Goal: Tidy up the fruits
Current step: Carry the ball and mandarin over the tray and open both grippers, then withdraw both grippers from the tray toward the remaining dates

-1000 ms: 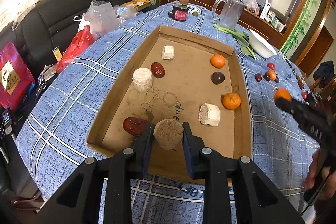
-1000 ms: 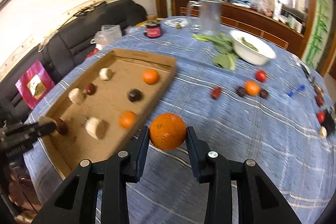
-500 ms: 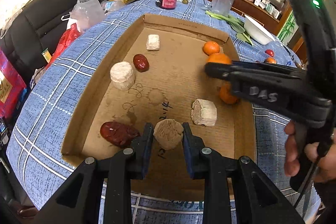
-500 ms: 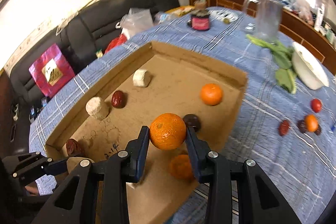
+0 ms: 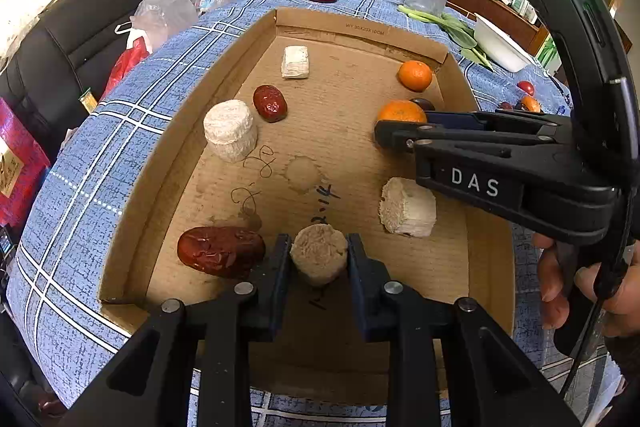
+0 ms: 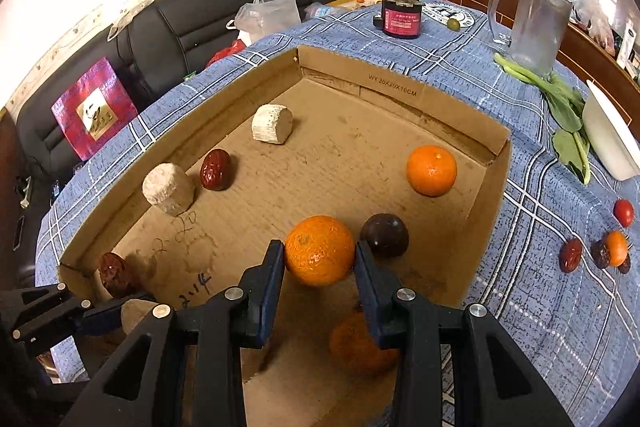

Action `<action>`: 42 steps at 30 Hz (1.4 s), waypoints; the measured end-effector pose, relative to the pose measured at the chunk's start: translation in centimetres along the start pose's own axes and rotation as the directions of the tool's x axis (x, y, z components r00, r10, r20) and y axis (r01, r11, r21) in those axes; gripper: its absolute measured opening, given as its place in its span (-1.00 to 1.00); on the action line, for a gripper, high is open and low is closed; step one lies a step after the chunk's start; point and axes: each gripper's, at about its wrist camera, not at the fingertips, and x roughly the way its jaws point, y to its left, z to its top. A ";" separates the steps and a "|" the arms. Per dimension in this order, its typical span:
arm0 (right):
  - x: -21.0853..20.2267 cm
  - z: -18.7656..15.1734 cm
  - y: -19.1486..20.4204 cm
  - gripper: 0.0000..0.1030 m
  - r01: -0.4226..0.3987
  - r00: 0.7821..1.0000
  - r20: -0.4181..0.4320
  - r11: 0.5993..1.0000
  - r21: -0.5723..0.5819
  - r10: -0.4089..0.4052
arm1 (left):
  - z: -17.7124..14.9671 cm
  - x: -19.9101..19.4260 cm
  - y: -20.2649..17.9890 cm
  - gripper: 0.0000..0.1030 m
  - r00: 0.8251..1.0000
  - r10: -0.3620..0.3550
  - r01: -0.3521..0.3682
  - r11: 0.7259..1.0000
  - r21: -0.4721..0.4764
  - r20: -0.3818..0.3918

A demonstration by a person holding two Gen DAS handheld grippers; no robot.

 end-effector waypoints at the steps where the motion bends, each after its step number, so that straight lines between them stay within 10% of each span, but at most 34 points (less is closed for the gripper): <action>1: 0.0 0.0 0.0 -0.24 0.000 1.000 0.001 1.000 -0.002 0.000 | 0.0 0.0 0.0 -0.47 1.000 0.001 -0.001 1.000 0.002 0.001; 25: -7.9 -3.4 -2.5 -0.23 0.008 0.996 0.085 0.997 0.076 -0.015 | -0.8 -4.3 -1.3 -0.07 0.994 0.065 -0.062 0.997 -0.041 0.086; 42: -18.5 -15.2 -10.2 -0.17 0.141 0.979 0.111 0.958 0.249 -0.173 | -1.2 -8.9 -14.9 0.33 0.964 0.039 -0.077 0.988 0.135 0.264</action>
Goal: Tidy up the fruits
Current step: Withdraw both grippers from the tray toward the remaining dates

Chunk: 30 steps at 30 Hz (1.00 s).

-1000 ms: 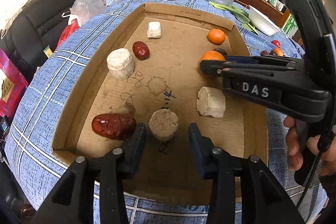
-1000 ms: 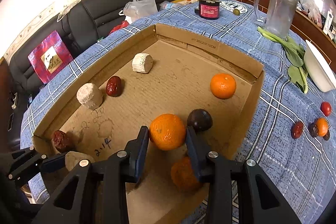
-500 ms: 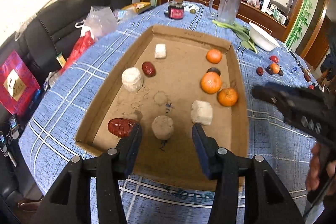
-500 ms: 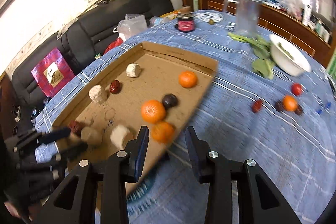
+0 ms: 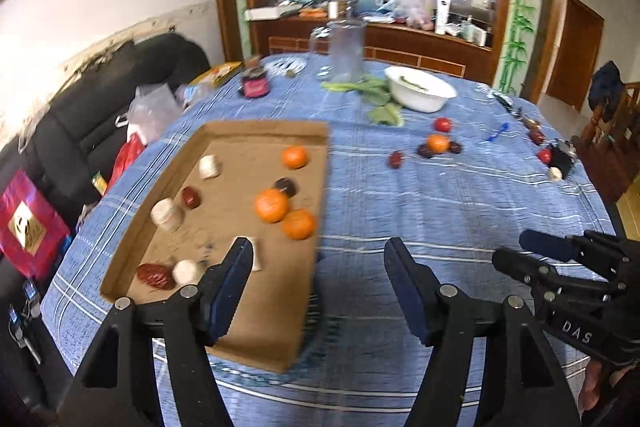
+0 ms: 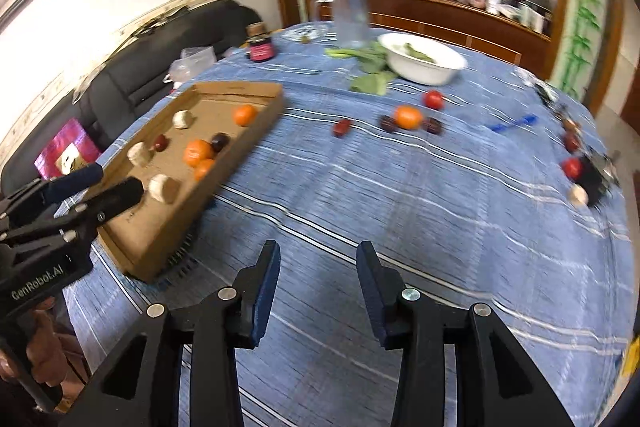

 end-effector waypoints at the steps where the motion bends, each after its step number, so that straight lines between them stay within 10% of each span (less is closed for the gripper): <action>1: -0.4 -0.4 -0.7 -0.17 0.010 1.000 0.002 1.000 0.009 -0.010 | 0.1 -0.2 -0.7 0.35 1.000 -0.007 0.007 1.000 0.004 0.007; 9: -4.1 -3.1 -5.5 -0.17 0.043 0.998 0.033 0.996 0.081 -0.046 | 0.6 -1.6 -5.1 0.68 0.995 -0.086 0.087 0.995 -0.042 0.041; 30: -5.3 -3.9 -10.1 -0.11 0.031 0.997 0.073 0.992 0.125 -0.040 | 1.9 -0.7 -6.8 0.92 0.997 0.073 -0.073 0.995 -0.065 0.011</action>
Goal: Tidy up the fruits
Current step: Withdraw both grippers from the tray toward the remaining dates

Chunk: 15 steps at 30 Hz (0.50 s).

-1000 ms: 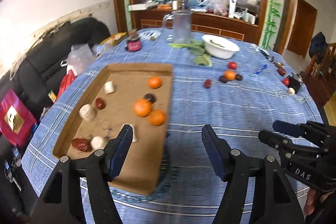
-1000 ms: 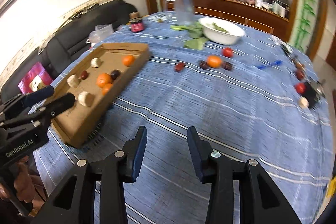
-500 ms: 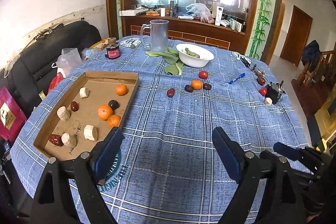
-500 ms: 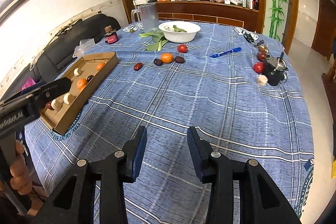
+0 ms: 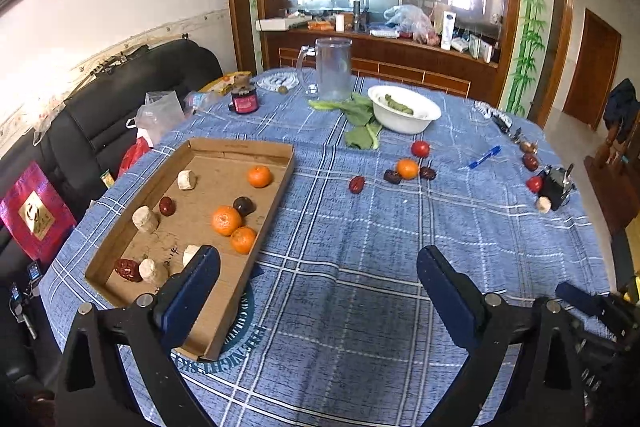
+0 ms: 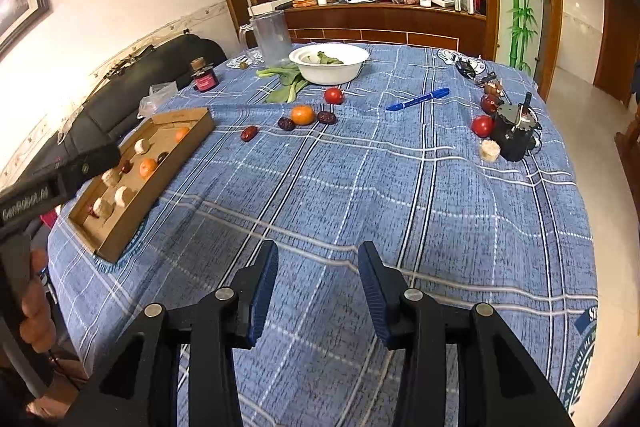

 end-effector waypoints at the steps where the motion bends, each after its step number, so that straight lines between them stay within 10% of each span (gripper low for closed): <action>1: 0.4 0.4 0.0 -0.10 0.001 1.000 -0.001 1.000 0.003 -0.001 | 0.0 0.4 0.2 0.92 1.000 -0.002 0.002 1.000 0.004 -0.017; 15: 15.2 10.9 -0.1 -0.05 0.040 0.997 -0.063 0.999 -0.030 -0.042 | -0.1 6.1 1.1 0.91 0.980 -0.097 0.124 0.981 0.149 -0.176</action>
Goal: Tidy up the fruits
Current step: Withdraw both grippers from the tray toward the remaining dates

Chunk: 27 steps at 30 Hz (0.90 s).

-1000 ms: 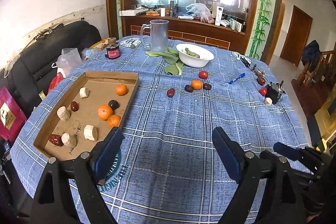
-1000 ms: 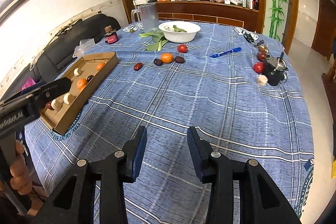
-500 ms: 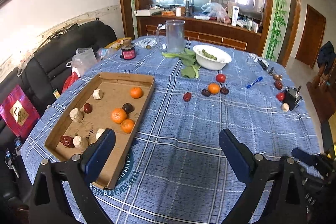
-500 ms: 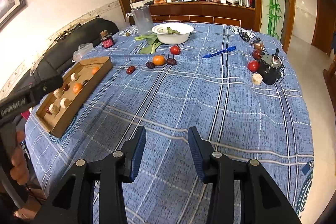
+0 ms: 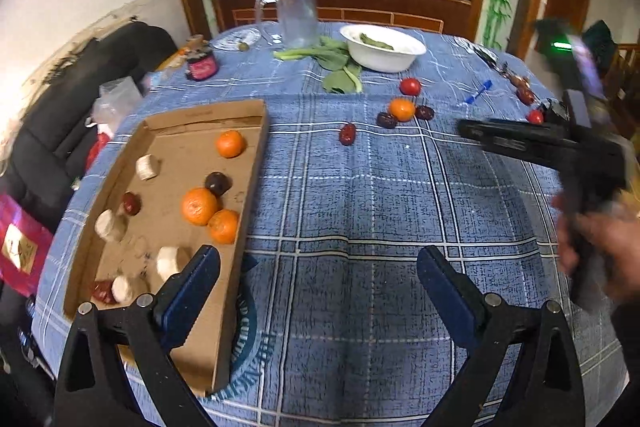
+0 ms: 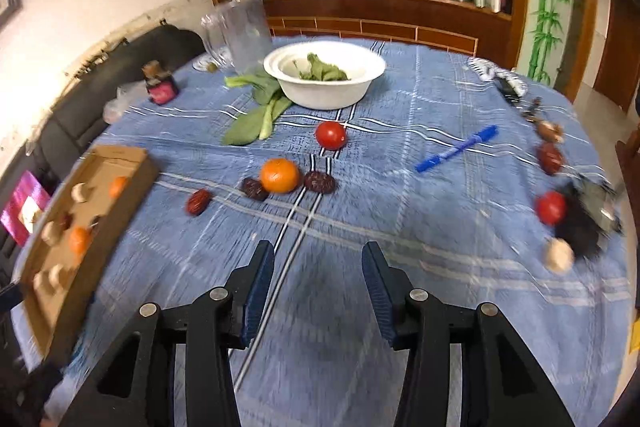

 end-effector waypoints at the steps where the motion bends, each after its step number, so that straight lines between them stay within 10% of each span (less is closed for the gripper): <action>1: 0.9 0.5 0.1 -0.05 0.015 1.000 -0.003 1.000 -0.011 -0.015 | 0.2 0.3 0.2 0.91 1.000 -0.011 0.011 1.000 0.002 -0.005; 13: 7.0 3.8 -0.2 -0.08 -0.019 0.999 -0.050 0.992 -0.121 0.013 | 3.8 4.3 1.5 0.91 0.991 -0.105 0.104 0.994 -0.014 -0.078; 20: 7.3 3.9 0.0 -0.77 -0.031 0.999 -0.038 0.988 -0.150 0.025 | 7.1 7.8 -0.7 0.91 0.981 -0.154 0.154 0.988 -0.014 -0.119; 27: 4.9 2.4 -1.6 -0.79 -0.041 0.999 -0.018 0.992 -0.122 0.039 | 9.6 12.1 -2.5 0.91 0.972 -0.181 0.182 0.983 -0.007 -0.151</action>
